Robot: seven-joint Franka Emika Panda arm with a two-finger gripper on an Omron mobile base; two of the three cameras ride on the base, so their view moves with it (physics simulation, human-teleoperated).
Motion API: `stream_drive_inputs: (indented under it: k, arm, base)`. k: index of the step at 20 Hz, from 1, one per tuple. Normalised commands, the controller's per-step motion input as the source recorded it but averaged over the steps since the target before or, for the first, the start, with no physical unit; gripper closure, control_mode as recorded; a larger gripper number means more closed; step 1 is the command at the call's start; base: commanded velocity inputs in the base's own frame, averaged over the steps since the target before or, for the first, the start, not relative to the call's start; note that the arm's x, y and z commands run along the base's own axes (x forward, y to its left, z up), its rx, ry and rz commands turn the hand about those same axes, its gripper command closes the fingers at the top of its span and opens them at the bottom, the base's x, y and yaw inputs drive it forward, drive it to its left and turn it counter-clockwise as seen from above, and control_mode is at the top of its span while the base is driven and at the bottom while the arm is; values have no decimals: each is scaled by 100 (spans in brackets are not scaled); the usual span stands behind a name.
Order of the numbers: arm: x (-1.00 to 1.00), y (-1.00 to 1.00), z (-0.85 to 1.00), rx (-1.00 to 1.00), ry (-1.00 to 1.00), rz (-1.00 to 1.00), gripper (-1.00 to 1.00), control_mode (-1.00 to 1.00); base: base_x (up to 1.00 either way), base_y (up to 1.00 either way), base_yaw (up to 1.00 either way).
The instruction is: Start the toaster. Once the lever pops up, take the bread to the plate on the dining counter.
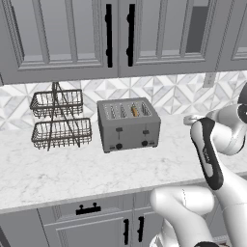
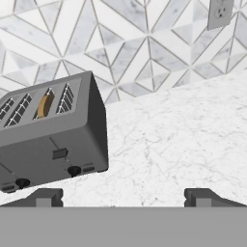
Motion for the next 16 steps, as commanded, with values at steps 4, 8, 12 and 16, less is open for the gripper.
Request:
stream_drive_inputs:
  k: [4, 8, 12, 16]
  arm:
    - [0, 0, 0, 0, 0, 0, -100, -100]
    - [0, 0, 0, 0, 0, 0, -100, -100]
    - [0, 0, 0, 0, 0, 0, -100, -100]
    - [0, 0, 0, 0, 0, 0, -100, -100]
  base:
    - [0, 0, 0]
    - [0, 0, 0]
    - [0, 0, 0]
    - [0, 0, 0]
